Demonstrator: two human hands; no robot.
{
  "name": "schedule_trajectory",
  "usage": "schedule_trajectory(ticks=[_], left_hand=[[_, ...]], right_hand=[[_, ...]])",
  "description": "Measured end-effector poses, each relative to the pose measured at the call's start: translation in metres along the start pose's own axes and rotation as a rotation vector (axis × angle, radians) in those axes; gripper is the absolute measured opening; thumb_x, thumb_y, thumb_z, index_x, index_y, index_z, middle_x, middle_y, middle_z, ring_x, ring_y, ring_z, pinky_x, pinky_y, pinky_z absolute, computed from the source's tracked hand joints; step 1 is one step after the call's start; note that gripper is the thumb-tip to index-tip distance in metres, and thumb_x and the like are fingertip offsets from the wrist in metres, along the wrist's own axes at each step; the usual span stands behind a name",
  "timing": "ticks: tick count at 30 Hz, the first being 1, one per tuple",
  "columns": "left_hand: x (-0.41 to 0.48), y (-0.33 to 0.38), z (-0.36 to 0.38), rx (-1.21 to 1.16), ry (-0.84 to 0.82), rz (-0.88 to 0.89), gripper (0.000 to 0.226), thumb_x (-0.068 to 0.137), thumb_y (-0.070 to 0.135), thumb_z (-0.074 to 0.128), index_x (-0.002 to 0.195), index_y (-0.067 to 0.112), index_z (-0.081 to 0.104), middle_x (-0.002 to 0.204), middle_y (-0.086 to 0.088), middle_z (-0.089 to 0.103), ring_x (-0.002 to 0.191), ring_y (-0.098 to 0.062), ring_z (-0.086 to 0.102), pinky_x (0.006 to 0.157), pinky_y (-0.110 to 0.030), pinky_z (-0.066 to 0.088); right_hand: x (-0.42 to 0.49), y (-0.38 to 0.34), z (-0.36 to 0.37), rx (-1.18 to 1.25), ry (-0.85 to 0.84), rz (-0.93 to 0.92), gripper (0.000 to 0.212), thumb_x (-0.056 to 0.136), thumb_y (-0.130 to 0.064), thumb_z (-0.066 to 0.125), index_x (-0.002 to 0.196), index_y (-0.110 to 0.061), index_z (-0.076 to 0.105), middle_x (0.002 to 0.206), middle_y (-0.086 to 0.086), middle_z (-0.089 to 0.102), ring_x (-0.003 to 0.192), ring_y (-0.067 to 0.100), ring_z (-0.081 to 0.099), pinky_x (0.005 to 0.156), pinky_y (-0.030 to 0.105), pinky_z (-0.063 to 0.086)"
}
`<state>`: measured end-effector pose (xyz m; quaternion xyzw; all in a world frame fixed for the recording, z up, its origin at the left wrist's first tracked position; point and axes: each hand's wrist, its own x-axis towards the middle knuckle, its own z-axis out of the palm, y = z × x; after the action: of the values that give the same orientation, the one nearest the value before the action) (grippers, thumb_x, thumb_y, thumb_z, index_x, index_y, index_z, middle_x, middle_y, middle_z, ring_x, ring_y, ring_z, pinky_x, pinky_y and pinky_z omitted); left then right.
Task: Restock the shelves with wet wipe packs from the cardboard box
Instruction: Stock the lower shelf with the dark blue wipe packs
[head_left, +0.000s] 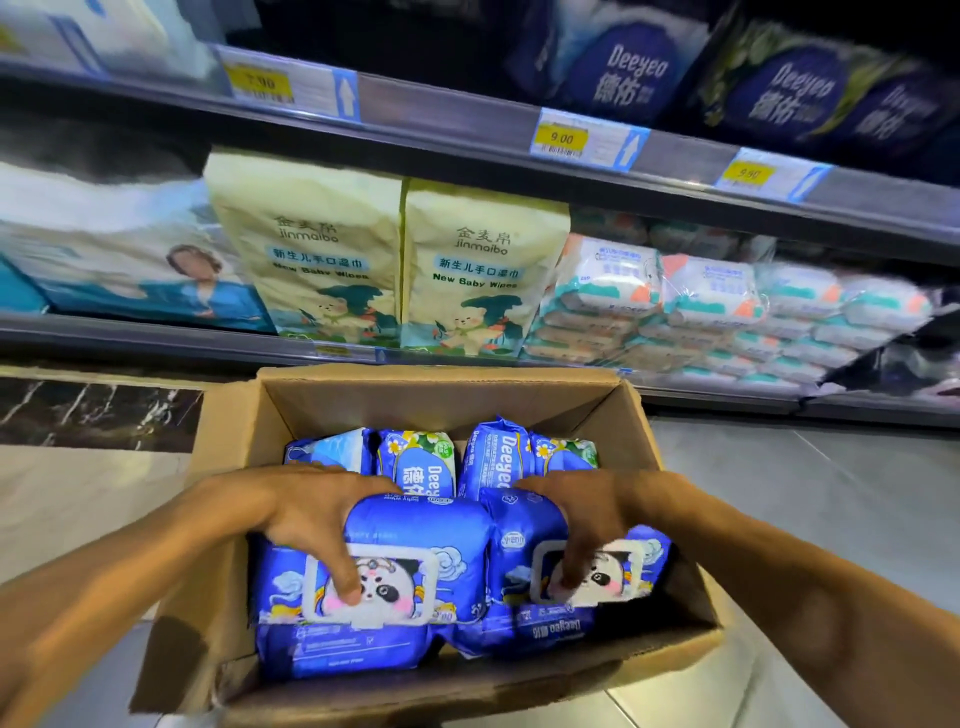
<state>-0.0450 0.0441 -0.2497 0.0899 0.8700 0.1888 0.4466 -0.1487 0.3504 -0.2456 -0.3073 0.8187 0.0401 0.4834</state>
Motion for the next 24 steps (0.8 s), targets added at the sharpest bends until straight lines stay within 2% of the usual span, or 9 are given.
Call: schedule_trajectory(ticks=[2,3,5,8,10,13,16,19,24], left_hand=[[-0.013,-0.003,-0.003,0.059,0.088,-0.005,0.118,0.036,0.085,0.076,0.140,0.061,0.025,0.129,0.023,0.056,0.116,-0.010,0.054,0.099,-0.028,0.045],[-0.020,-0.004,-0.006,0.084,0.131,-0.008,0.121,0.032,0.090,0.072,0.139,0.062,0.023,0.130,0.022,0.057,0.116,-0.009,0.055,0.099,-0.028,0.045],[-0.037,-0.002,-0.021,0.032,0.223,0.036,0.108,0.037,0.086,0.075,0.133,0.065,0.030,0.117,0.029,0.064,0.103,0.000,0.063,0.090,-0.023,0.049],[-0.067,0.007,-0.052,-0.121,0.328,0.122,0.091,0.048,0.061,0.091,0.126,0.063,0.044,0.111,0.036,0.066,0.094,0.012,0.065,0.083,-0.019,0.053],[-0.089,0.015,-0.069,-0.202,0.391,0.111,0.085,0.051,0.048,0.096,0.122,0.059,0.051,0.108,0.029,0.071,0.092,0.006,0.070,0.080,-0.025,0.057],[-0.114,0.031,-0.090,-0.359,0.399,0.095,0.076,0.055,0.019,0.098,0.117,0.043,0.060,0.095,0.014,0.078,0.081,-0.009,0.076,0.067,-0.029,0.061],[-0.136,0.048,-0.106,-0.388,0.440,0.083,0.076,0.056,0.014,0.096,0.120,0.031,0.059,0.096,0.010,0.078,0.082,-0.014,0.077,0.066,-0.031,0.062],[-0.155,0.059,-0.115,-0.441,0.458,0.057,0.071,0.060,0.010,0.094,0.119,0.026,0.060,0.099,0.006,0.078,0.086,-0.019,0.077,0.069,-0.034,0.062],[-0.183,0.062,-0.126,-0.522,0.504,0.045,0.064,0.067,-0.005,0.086,0.121,0.015,0.059,0.105,-0.006,0.078,0.091,-0.026,0.076,0.069,-0.036,0.061]], right_hand=[[-0.005,-0.006,-0.022,0.060,-0.023,-0.022,0.102,0.061,-0.029,0.097,0.147,-0.031,0.042,0.126,-0.005,0.068,0.100,0.013,0.069,0.076,0.019,0.057],[-0.010,-0.007,-0.035,0.077,-0.011,-0.040,0.094,0.058,-0.026,0.097,0.139,-0.031,0.049,0.115,-0.005,0.072,0.091,0.015,0.072,0.069,0.023,0.059],[-0.024,-0.013,-0.064,0.097,0.036,-0.049,0.079,0.055,-0.022,0.096,0.124,-0.030,0.057,0.105,-0.001,0.077,0.092,0.021,0.075,0.071,0.034,0.062],[-0.058,-0.014,-0.099,0.149,0.153,-0.040,0.070,0.057,-0.020,0.097,0.117,-0.034,0.062,0.103,-0.010,0.078,0.090,0.010,0.074,0.077,0.029,0.060],[-0.084,-0.010,-0.115,0.247,0.211,-0.061,0.063,0.062,-0.016,0.095,0.114,-0.031,0.063,0.102,-0.010,0.079,0.089,0.010,0.076,0.075,0.027,0.059],[-0.117,-0.001,-0.133,0.344,0.221,-0.104,0.052,0.069,-0.010,0.091,0.111,-0.026,0.065,0.103,-0.003,0.080,0.092,0.022,0.078,0.081,0.043,0.064],[-0.133,0.005,-0.153,0.375,0.253,-0.167,0.049,0.067,-0.010,0.090,0.108,-0.024,0.066,0.104,-0.001,0.080,0.094,0.026,0.078,0.083,0.047,0.063],[-0.144,0.005,-0.169,0.421,0.307,-0.252,0.054,0.055,-0.023,0.089,0.106,-0.024,0.070,0.106,0.005,0.080,0.097,0.033,0.077,0.085,0.052,0.061],[-0.162,0.003,-0.194,0.494,0.355,-0.409,0.055,0.060,-0.010,0.082,0.113,-0.010,0.067,0.107,0.013,0.079,0.092,0.035,0.076,0.072,0.037,0.061]])
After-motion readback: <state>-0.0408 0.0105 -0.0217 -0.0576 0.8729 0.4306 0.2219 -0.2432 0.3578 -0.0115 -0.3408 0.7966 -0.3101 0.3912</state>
